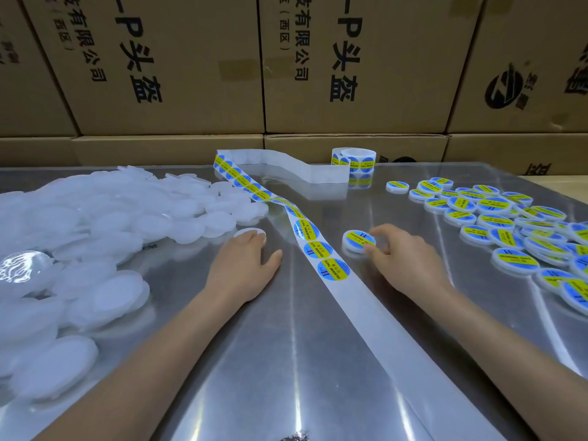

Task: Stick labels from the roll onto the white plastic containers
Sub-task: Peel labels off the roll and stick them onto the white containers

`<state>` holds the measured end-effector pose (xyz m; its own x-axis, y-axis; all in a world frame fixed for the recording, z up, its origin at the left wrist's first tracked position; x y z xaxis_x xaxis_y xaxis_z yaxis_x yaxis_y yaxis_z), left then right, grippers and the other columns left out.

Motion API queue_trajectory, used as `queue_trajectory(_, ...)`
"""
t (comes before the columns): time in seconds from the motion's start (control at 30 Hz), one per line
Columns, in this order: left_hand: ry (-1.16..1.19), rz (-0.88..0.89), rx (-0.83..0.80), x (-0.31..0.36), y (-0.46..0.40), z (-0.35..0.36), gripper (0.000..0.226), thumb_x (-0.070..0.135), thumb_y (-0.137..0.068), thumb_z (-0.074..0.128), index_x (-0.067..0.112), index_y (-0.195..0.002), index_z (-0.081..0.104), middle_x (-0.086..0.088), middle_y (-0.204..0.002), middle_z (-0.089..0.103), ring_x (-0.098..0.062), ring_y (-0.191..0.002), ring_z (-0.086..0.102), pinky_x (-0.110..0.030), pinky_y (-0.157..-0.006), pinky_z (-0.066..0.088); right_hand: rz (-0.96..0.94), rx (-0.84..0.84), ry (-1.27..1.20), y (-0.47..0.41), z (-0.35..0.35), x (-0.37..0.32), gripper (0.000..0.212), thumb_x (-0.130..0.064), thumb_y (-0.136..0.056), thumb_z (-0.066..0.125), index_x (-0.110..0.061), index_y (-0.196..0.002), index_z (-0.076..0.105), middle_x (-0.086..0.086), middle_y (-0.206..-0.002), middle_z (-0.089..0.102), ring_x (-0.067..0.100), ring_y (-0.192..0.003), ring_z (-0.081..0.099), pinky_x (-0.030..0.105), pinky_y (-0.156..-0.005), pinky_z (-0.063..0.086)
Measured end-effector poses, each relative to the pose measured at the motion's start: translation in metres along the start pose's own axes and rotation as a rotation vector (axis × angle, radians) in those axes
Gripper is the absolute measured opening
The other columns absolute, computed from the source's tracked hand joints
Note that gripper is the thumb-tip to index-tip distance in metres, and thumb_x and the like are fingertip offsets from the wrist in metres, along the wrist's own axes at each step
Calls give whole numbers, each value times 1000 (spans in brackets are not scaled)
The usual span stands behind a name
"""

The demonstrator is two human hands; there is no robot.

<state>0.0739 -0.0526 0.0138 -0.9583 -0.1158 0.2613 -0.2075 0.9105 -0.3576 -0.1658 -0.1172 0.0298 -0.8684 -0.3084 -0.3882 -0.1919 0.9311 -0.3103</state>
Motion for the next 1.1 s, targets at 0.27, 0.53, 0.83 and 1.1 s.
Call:
queue_trajectory(0.27, 52, 109, 102, 11, 9, -11, 25, 28, -91, 53, 16, -108, 67, 1, -111, 64, -23, -103, 57, -32, -82, 43, -108, -154, 74, -9, 25, 5, 53, -48, -98, 31, -22, -144, 32, 2, -149, 37, 22, -139, 25, 43, -112, 15)
queue_trajectory(0.53, 103, 248, 126, 33, 14, -13, 23, 33, -89, 57, 20, -105, 68, 5, -107, 65, -18, -100, 58, -27, -85, 38, -366, -119, -161, -3, 16, -13, 41, -33, -94, 52, -28, -135, 48, -13, -139, 47, 10, -137, 23, 24, -109, 17)
queue_trajectory(0.83, 250, 280, -66, 45, 19, 4, 58, 52, -83, 62, 24, -133, 51, 9, -130, 57, -10, -119, 49, -22, -99, 32, -435, -258, -289, 9, 23, -28, 51, -27, -86, 66, -29, -133, 48, -17, -120, 59, 10, -117, 39, 24, -101, 32)
queue_trajectory(1.1, 351, 276, -83, 42, 17, 4, 41, 46, -78, 71, 30, -116, 65, 13, -109, 65, -4, -101, 56, -22, -90, 40, -510, -70, -254, 10, 19, -34, 26, -24, -83, 70, -24, -109, 66, -8, -100, 59, 18, -104, 48, 23, -90, 33)
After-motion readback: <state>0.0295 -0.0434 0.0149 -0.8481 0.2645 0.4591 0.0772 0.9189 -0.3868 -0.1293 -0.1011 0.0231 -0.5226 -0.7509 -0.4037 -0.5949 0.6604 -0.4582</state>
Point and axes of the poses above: each hand's wrist, its own y-axis away from the middle knuckle, its own z-axis out of the palm, x = y × z, the point moved 4 cm from there along -y, towards the middle knuckle
